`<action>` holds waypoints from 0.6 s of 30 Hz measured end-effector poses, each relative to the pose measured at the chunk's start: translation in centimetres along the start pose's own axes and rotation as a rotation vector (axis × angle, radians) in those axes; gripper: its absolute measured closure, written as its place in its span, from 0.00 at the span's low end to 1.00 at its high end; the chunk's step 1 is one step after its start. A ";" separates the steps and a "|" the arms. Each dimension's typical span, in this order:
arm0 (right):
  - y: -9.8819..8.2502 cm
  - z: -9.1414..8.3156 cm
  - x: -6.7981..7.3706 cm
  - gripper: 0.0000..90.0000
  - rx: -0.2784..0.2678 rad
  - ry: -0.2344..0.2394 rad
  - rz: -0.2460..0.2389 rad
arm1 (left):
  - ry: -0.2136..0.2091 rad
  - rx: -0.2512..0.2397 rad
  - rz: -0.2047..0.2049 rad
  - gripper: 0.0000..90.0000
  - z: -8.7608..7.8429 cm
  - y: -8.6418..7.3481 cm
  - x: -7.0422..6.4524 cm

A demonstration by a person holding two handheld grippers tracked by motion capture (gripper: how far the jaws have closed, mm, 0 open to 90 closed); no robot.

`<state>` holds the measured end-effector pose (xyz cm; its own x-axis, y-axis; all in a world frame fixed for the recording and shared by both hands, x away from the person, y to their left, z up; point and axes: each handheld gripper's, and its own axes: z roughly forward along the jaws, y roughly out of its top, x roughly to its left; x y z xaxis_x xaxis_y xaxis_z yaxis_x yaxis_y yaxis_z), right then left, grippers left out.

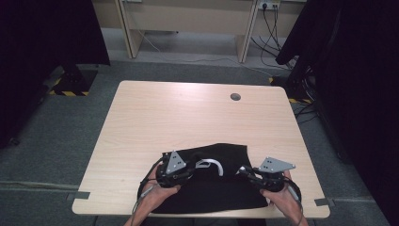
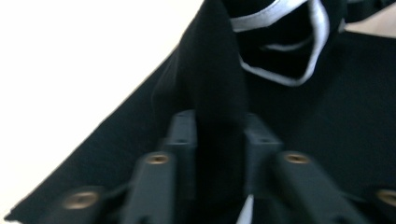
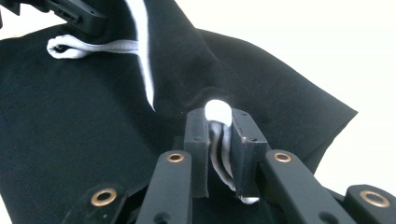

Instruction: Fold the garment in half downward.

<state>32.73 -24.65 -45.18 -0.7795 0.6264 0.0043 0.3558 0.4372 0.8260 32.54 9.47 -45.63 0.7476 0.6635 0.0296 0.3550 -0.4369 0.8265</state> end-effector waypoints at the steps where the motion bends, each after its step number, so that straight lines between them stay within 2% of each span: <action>1: -0.1 -0.1 0.0 0.88 0.003 0.002 -0.002 | -0.004 -0.001 0.008 0.83 -0.4 -0.1 -0.1; 5: -0.5 -0.5 0.2 0.84 0.012 0.008 0.007 | -0.037 -0.001 0.049 0.86 -2.3 -0.9 -1.1; 7: -0.7 -0.8 0.2 0.70 0.023 0.014 0.041 | -0.071 0.008 0.060 0.83 -3.1 -1.6 -1.6; 9: -0.7 -1.3 0.3 0.59 0.008 -0.020 0.077 | -0.108 0.026 0.064 0.74 -3.4 -2.1 -1.8; 10: -0.7 -1.5 0.4 0.56 0.007 -0.028 0.086 | -0.112 0.026 0.055 0.65 -3.5 -2.4 -1.8; 12: -0.4 -1.9 0.5 0.53 -0.006 -0.024 0.101 | -0.103 0.007 -0.003 0.51 -3.9 -2.7 -1.6; 16: 0.3 -1.8 0.3 0.50 -0.011 -0.034 0.112 | -0.107 -0.051 -0.074 0.38 -4.4 -2.7 -1.2; 18: 0.4 -1.2 0.2 0.48 0.001 -0.032 0.118 | -0.107 -0.051 -0.092 0.32 -4.4 -2.7 -1.1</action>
<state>32.03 -25.13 -44.19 -0.7153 0.6939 0.0828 0.4444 0.3602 0.8202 28.30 12.60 -45.45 0.7699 0.6295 -0.1051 0.3975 -0.3442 0.8506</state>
